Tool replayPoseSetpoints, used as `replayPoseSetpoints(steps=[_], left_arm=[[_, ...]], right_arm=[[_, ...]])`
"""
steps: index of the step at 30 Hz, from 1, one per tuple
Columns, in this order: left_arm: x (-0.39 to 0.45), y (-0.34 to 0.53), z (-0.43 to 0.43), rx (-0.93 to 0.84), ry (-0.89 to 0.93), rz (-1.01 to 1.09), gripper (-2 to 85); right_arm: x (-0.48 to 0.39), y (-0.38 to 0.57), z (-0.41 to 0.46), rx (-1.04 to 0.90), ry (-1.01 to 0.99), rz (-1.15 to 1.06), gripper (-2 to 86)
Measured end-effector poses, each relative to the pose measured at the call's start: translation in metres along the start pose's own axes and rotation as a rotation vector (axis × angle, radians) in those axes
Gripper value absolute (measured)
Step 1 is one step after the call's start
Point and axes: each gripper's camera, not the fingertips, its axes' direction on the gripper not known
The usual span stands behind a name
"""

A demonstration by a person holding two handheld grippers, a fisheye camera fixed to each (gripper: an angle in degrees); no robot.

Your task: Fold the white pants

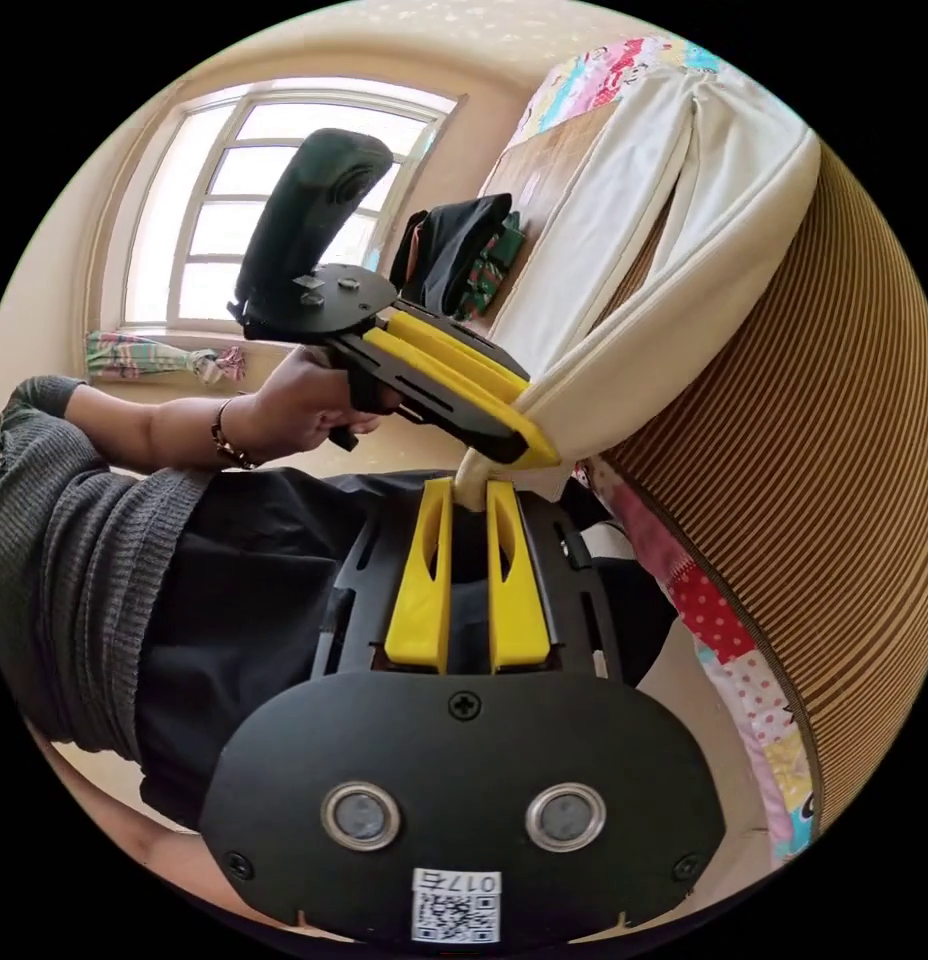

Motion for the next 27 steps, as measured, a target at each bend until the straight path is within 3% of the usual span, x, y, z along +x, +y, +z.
replayPoseSetpoints(steps=[7,10,13,14,17,25,27], left_arm=[[-0.031,0.025,0.005,0.056,0.141,-0.037,3.4],[-0.044,0.034,0.010,0.067,0.181,-0.059,3.5],[-0.057,0.044,0.019,0.061,0.184,-0.118,3.4],[-0.063,0.048,0.023,0.055,0.174,-0.145,3.3],[-0.076,0.058,0.033,0.082,0.231,-0.188,3.1],[-0.101,0.082,0.053,0.168,0.342,-0.279,2.8],[-0.106,0.089,0.054,0.188,0.352,-0.298,2.8]], right_arm=[[0.098,0.007,-0.037,0.012,-0.030,0.234,8.7],[0.171,-0.016,-0.081,0.117,-0.057,0.378,11.4],[0.254,-0.058,-0.139,0.361,-0.149,0.539,13.4],[0.288,-0.076,-0.163,0.521,-0.263,0.586,14.1],[0.357,-0.143,-0.207,0.797,-0.393,0.620,15.6],[0.441,-0.411,-0.268,0.781,-0.155,0.520,16.9],[0.454,-0.480,-0.271,0.701,-0.003,0.497,16.5]])
